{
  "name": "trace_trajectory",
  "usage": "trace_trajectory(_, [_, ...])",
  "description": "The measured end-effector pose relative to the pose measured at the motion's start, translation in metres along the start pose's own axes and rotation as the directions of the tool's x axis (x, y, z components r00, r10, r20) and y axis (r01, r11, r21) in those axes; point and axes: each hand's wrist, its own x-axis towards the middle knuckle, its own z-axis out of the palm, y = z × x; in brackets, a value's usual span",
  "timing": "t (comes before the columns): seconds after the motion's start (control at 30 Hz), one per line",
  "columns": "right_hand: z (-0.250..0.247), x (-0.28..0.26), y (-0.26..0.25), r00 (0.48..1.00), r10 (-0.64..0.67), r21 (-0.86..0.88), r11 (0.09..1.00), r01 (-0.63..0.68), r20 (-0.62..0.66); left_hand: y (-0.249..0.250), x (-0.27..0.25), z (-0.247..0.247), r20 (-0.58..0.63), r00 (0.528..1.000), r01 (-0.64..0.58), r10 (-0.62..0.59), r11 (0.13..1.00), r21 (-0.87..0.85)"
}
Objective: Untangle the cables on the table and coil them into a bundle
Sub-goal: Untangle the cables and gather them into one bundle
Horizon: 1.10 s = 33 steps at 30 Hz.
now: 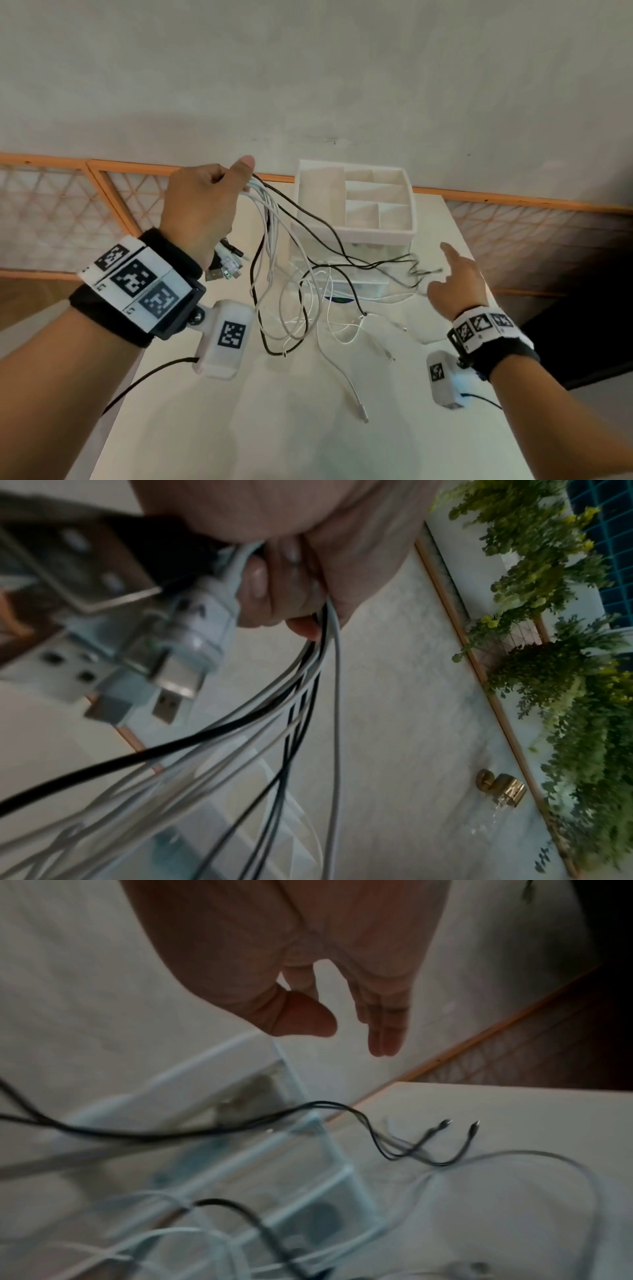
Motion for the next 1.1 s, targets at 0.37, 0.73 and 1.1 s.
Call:
trace_trajectory(0.37, [0.055,-0.086,-0.142,0.821,-0.567,0.420,0.729,0.540,-0.070,0.001,-0.041,0.033,0.479,0.876,-0.013,-0.052,0.991,0.132])
trace_trajectory(0.73, [0.022,0.015,-0.057,0.933,-0.359,-0.259,0.904,0.340,-0.028,-0.004,-0.027,-0.005,0.323,0.943,-0.080,0.086,0.996,-0.030])
trace_trajectory(1.1, [0.045,0.005,0.023,0.961,-0.246,-0.460,0.844,0.276,0.124,-0.078,-0.034,0.004,0.259,0.964,0.023,-0.067,0.985,0.170])
